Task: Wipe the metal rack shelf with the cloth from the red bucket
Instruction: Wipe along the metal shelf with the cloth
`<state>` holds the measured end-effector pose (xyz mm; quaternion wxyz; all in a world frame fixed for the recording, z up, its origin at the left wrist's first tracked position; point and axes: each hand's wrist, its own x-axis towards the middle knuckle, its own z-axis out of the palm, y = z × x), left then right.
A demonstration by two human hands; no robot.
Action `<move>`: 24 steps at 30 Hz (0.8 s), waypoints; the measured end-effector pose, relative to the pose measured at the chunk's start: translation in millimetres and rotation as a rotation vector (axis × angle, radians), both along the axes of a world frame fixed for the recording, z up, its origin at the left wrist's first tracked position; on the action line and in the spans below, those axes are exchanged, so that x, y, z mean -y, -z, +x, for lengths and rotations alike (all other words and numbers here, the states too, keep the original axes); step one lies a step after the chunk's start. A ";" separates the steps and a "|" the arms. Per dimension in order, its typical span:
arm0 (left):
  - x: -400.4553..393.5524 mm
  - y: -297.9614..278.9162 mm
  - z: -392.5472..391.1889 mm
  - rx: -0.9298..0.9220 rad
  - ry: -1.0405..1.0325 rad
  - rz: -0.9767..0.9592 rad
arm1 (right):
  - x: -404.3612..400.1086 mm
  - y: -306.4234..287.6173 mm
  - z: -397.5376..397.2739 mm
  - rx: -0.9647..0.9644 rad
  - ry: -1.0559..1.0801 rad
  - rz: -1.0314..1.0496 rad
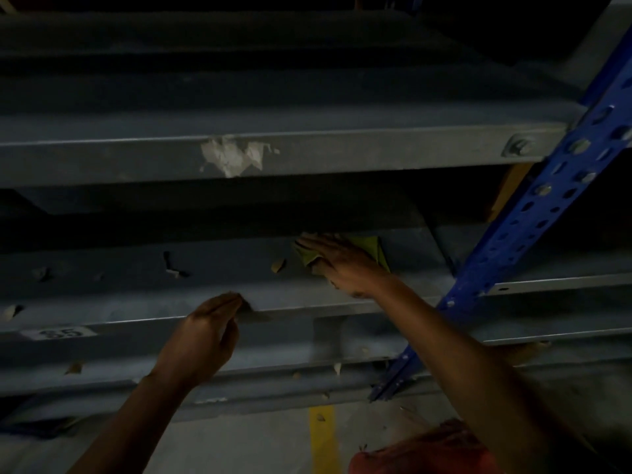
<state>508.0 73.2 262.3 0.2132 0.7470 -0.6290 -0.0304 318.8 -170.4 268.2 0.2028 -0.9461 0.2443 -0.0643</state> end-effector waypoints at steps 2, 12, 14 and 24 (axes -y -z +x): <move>-2.5 2.4 0.2 0.024 -0.005 0.005 | -4.0 2.1 17.9 -0.113 -0.030 -0.110; -15.0 0.2 21.5 -0.050 0.038 0.031 | -33.6 8.0 36.0 -0.071 -0.130 -0.106; -20.2 1.0 26.7 -0.058 0.012 0.029 | -29.5 6.1 51.0 -0.081 -0.089 -0.066; -26.1 3.0 36.1 -0.072 0.032 0.005 | -54.3 4.1 50.2 0.011 -0.302 0.113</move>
